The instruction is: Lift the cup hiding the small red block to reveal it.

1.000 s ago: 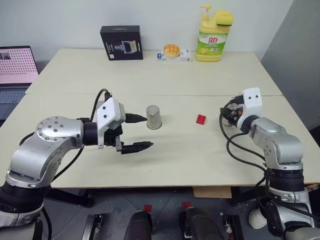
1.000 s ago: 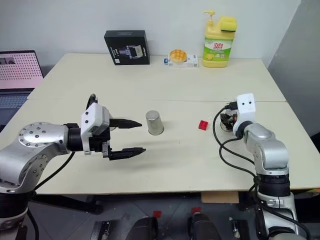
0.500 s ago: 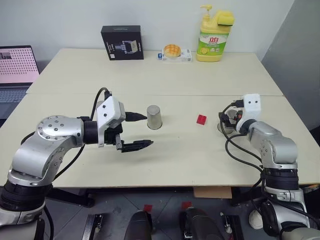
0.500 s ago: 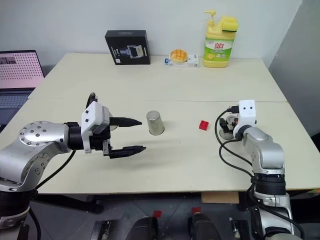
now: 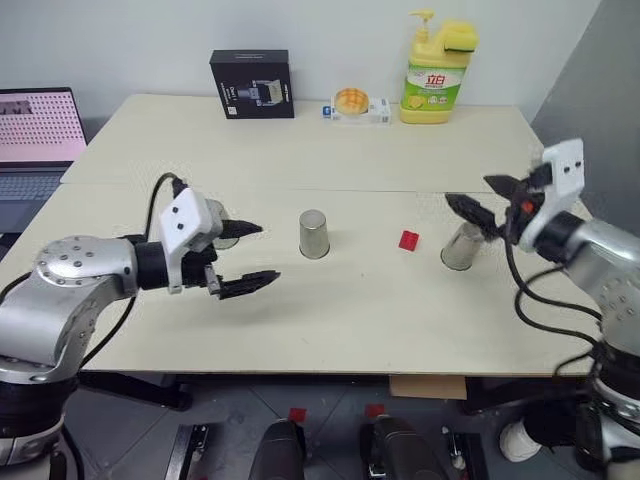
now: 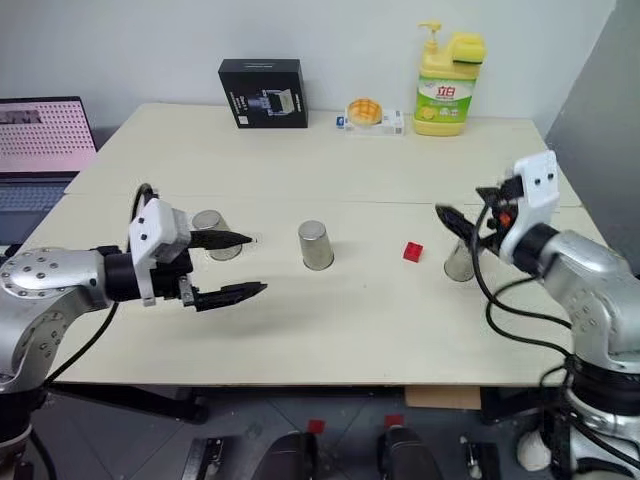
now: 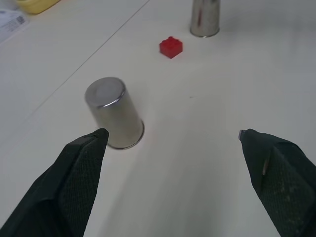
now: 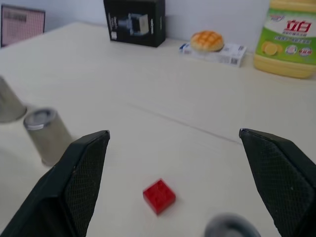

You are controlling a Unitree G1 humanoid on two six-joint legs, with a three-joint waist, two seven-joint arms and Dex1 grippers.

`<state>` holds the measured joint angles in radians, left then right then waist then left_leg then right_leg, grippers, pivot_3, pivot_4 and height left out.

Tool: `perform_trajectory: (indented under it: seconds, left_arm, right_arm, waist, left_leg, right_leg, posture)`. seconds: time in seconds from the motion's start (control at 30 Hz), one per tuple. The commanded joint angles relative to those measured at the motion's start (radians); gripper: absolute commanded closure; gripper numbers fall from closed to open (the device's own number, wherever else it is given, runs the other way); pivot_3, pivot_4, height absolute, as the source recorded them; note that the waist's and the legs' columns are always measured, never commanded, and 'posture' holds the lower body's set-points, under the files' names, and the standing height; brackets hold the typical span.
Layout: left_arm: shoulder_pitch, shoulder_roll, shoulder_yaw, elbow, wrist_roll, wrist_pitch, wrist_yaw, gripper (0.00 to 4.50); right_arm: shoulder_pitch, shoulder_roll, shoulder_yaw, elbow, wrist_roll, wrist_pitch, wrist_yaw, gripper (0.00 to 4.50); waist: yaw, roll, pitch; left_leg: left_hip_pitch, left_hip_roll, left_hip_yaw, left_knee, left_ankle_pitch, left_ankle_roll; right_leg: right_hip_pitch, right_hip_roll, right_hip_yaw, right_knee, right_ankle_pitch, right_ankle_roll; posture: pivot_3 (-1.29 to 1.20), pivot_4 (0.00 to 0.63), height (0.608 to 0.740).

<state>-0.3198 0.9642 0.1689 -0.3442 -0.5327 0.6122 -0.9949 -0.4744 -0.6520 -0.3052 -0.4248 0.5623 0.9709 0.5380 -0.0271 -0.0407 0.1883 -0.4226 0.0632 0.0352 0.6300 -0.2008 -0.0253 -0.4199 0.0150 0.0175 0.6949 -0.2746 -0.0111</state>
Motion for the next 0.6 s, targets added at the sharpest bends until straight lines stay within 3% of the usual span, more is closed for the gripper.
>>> perform_trajectory:
  seconds: [0.03,0.23,0.6]
  left_arm:
    - [0.034,0.039,0.071,0.012,0.020,-0.018,0.002,0.00]
    - [0.088,0.068,0.133,0.022,0.024,-0.014,-0.002,0.00]
    - [0.109,0.071,0.154,0.020,0.015,-0.016,0.002,0.00]
  right_arm:
    - [0.112,-0.128,-0.053,-0.114,0.068,-0.084,0.201,0.03]
    - [0.255,-0.245,-0.078,-0.136,0.114,-0.110,0.325,0.03]
    - [0.269,-0.280,-0.068,-0.091,0.132,-0.129,0.342,0.03]
  waist:
    - [0.000,0.000,0.000]
    - [-0.004,0.000,0.000]
    - [-0.002,0.000,0.000]
  left_leg:
    - [0.000,0.000,0.000,0.000,0.000,0.000]
    - [0.003,0.000,0.000,0.000,0.000,0.000]
    - [0.005,0.001,0.000,0.000,0.000,0.000]
  right_leg:
    - [0.001,0.000,0.000,0.000,0.000,0.000]
    - [0.002,0.001,-0.001,0.000,0.000,0.000]
    - [0.004,0.000,0.000,-0.001,0.000,0.000]
  posture:
    - [0.00,0.150,0.740]
    - [0.00,0.150,0.740]
    - [0.00,0.150,0.740]
